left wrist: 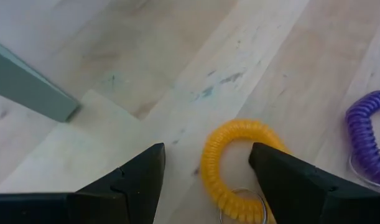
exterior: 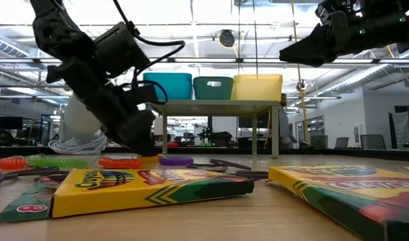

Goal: Pick & Place Office Desk Supplies
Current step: Put the yellow spring keychain into the green bin on the shelf

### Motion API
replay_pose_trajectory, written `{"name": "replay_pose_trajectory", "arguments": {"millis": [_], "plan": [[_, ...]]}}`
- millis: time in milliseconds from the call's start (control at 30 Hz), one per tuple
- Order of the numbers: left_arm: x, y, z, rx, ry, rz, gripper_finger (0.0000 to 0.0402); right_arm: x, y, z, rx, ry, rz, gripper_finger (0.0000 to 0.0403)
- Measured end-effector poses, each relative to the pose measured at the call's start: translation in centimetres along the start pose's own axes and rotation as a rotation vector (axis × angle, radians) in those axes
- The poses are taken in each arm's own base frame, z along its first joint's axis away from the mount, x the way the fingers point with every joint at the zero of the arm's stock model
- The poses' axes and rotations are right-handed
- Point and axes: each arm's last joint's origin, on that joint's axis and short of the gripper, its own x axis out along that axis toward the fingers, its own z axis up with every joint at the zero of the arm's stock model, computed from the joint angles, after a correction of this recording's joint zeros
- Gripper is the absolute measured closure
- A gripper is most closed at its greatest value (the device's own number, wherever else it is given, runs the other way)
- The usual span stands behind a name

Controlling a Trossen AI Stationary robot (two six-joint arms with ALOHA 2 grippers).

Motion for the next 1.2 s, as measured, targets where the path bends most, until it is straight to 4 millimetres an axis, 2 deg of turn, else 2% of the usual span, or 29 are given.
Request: {"name": "replay_pose_trajectory", "arguments": {"millis": [67, 167, 433, 500, 567, 733, 1000, 1100, 1200], "plan": [[0.2, 0.0, -0.1, -0.006, 0.015, -0.013, 0.0154, 0.0, 0.0, 0.0, 0.0, 0.0, 0.0, 0.0222], [0.2, 0.0, -0.2, -0.02, 0.023, -0.019, 0.0187, 0.0, 0.0, 0.0, 0.0, 0.0, 0.0, 0.0224], [0.2, -0.1, -0.2, -0.012, 0.036, -0.048, 0.0349, 0.0, 0.0, 0.0, 0.0, 0.0, 0.0, 0.0225], [0.2, -0.2, -0.1, 0.001, 0.028, -0.055, 0.0379, 0.0, 0.0, 0.0, 0.0, 0.0, 0.0, 0.0225], [0.1, -0.2, 0.0, 0.011, 0.016, -0.068, 0.0384, 0.0, 0.0, 0.0, 0.0, 0.0, 0.0, 0.0226], [-0.9, -0.2, 1.1, 0.041, -0.035, -0.092, 0.0355, 0.0, 0.0, 0.0, 0.0, 0.0, 0.0, 0.0229], [-4.2, -0.9, 5.5, 0.11, -0.237, -0.161, 0.039, 0.0, 0.0, 0.1, 0.009, -0.008, 0.0, 0.0228], [-5.5, -1.3, 7.7, 0.134, -0.353, -0.184, 0.039, 0.0, 0.0, 0.1, 0.01, -0.01, 0.002, 0.0231], [-6.2, -1.8, 9.3, 0.17, -0.448, -0.198, 0.0374, 0.0, 0.2, 0.1, 0.01, -0.015, 0.052, 0.023]]}}
